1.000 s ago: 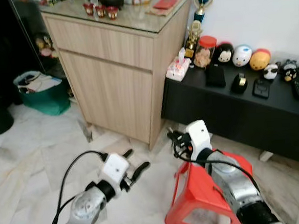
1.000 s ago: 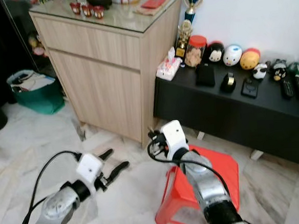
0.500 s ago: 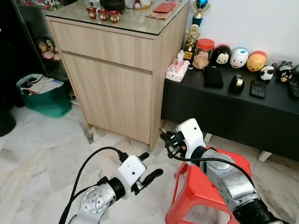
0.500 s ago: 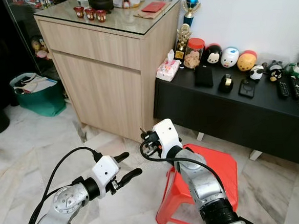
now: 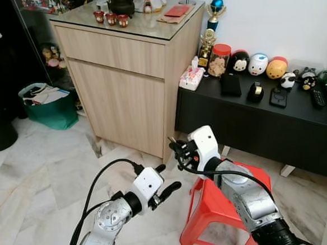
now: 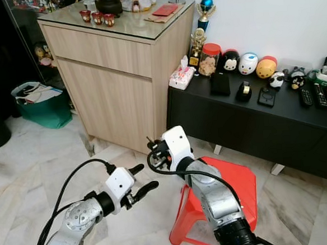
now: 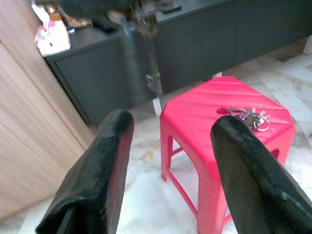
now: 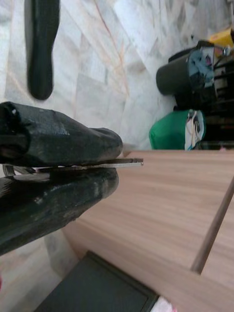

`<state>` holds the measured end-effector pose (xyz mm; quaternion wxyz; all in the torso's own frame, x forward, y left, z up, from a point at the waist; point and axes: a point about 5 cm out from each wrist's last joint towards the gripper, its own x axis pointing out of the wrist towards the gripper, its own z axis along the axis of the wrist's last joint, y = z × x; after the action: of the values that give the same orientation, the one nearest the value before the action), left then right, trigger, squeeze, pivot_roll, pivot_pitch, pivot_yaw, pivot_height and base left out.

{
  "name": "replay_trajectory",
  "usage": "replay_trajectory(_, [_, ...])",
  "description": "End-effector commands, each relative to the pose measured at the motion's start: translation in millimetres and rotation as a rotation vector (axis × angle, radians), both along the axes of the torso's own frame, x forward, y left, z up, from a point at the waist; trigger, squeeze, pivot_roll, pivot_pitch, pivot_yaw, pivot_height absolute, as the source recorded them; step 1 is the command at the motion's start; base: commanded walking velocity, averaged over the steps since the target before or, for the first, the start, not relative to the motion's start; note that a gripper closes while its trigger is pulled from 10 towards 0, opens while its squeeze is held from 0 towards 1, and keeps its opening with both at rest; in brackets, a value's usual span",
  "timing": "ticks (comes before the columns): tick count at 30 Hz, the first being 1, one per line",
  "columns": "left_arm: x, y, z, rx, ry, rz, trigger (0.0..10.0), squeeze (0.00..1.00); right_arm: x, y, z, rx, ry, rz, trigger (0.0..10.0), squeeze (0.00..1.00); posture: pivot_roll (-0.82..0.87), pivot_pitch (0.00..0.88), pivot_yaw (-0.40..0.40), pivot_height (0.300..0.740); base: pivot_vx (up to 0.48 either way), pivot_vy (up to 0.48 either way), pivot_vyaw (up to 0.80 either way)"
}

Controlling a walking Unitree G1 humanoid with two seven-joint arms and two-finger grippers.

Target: Hang keys on a hook

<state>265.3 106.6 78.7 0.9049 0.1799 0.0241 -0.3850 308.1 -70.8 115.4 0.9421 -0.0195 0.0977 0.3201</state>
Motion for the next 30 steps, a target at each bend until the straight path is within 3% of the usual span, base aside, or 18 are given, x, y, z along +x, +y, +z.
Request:
replay_trajectory(1, [0.4,-5.7,1.2,0.007,-0.015,-0.021,10.0,0.00,-2.4,2.5,4.7,0.015,-0.008,0.008,10.0,0.00,0.05,0.000,-0.087,0.740,0.000,0.000,0.00])
replay_trajectory(11, [3.4,-4.3,0.3,-0.006,-0.016,0.022,10.0,0.00,-7.5,12.0,8.3,0.043,0.000,0.027,10.0,0.00,0.05,0.000,-0.091,0.740,0.000,0.000,0.00])
replay_trajectory(30, [9.3,-1.6,0.1,-0.011,-0.027,0.092,10.0,0.00,-10.2,14.3,10.2,0.051,0.007,0.039,10.0,0.00,0.05,0.000,-0.096,0.740,0.000,0.000,0.00])
